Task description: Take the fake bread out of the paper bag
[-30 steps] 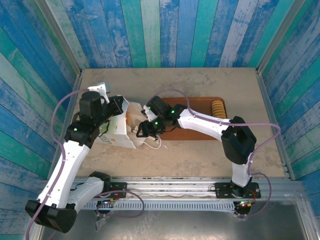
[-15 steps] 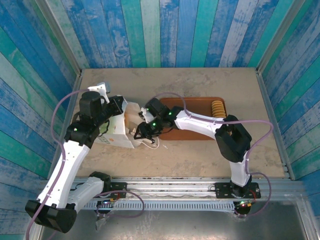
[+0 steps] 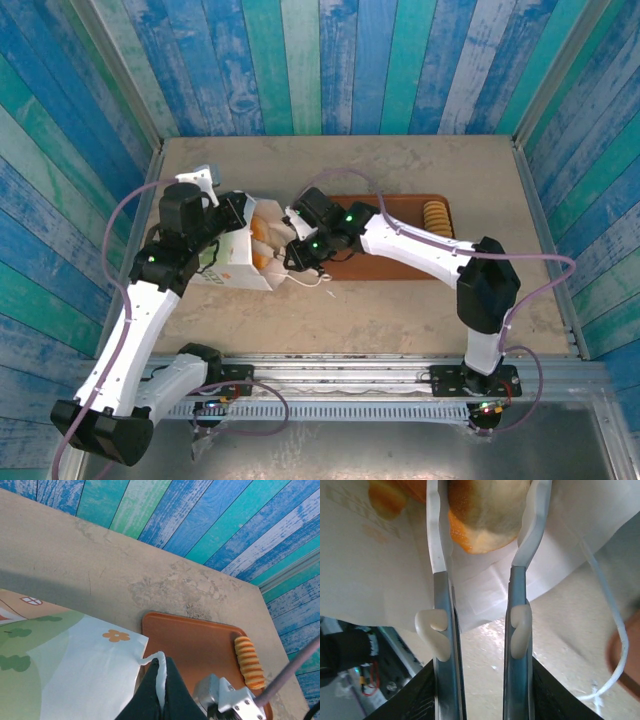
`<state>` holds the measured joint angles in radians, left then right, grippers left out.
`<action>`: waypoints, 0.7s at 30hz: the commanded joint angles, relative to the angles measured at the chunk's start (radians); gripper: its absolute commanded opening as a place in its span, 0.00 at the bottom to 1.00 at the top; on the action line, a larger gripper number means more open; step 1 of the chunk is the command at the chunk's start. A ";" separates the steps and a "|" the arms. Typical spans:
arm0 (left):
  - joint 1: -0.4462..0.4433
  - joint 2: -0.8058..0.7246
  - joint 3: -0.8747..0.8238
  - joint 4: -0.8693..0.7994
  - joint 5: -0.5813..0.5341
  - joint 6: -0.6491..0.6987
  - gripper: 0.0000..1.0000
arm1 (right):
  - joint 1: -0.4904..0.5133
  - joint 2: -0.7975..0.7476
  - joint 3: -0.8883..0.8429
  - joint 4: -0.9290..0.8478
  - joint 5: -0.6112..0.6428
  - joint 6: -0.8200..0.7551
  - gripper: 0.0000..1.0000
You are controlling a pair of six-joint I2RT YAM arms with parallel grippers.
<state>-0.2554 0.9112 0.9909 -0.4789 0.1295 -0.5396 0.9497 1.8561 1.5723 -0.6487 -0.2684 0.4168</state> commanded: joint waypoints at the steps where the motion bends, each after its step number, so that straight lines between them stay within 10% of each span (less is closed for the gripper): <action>1: -0.001 -0.002 -0.003 0.044 -0.007 -0.008 0.00 | 0.014 -0.006 0.042 -0.113 0.122 -0.074 0.41; 21: -0.002 -0.003 -0.013 0.051 0.009 -0.009 0.00 | 0.011 0.106 0.043 0.018 -0.085 0.026 0.62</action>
<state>-0.2554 0.9154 0.9897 -0.4709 0.1337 -0.5518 0.9607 1.9503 1.6138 -0.6708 -0.3080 0.4145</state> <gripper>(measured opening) 0.045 0.620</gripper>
